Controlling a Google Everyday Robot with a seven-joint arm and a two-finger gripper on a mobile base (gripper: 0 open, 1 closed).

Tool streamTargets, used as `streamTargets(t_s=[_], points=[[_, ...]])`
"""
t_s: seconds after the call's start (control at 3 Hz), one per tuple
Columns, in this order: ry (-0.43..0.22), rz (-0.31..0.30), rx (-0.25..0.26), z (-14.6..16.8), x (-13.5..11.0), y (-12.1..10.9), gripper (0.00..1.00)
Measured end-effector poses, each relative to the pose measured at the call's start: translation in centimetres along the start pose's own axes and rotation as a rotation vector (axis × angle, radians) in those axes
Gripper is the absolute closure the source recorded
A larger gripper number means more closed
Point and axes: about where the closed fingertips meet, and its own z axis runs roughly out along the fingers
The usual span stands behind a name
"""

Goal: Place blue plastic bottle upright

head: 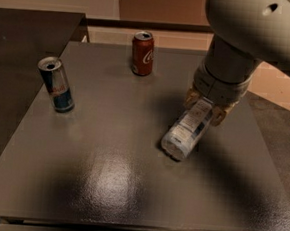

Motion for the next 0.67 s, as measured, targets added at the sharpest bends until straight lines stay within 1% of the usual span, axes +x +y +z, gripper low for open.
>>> streamTargets(t_s=[0.33, 0.67], points=[[0.084, -0.009, 0.169, -2.2, 1.7, -2.4, 1.0], [0.142, -0.046, 0.372, -5.5, 3.3, -5.1, 1.0]])
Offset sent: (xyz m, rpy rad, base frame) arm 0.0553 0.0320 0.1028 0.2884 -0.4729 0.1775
